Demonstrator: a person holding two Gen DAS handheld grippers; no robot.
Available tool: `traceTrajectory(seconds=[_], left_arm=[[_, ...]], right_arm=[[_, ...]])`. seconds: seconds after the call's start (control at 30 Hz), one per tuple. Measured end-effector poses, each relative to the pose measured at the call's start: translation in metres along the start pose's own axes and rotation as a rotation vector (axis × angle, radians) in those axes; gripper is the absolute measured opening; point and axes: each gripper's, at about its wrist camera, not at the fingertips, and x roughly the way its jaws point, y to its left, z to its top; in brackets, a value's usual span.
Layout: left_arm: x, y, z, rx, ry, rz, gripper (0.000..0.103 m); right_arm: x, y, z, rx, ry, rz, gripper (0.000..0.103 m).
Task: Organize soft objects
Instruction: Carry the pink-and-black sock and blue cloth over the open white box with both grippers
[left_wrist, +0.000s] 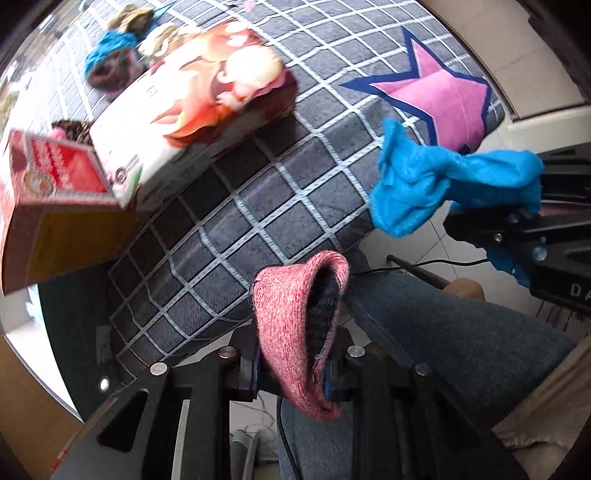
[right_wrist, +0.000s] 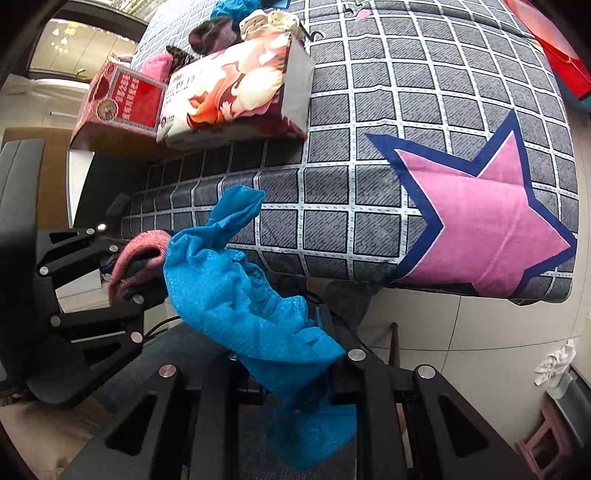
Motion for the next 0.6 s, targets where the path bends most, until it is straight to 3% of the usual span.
traceTrajectory(seconds=[0.6], left_arm=[[-0.039,0.053,-0.012,-0.183,-0.123,0.016,0.026]], right_arm=[[-0.025,0.051,0.036,-0.231,-0.013,-0.061,0.021]])
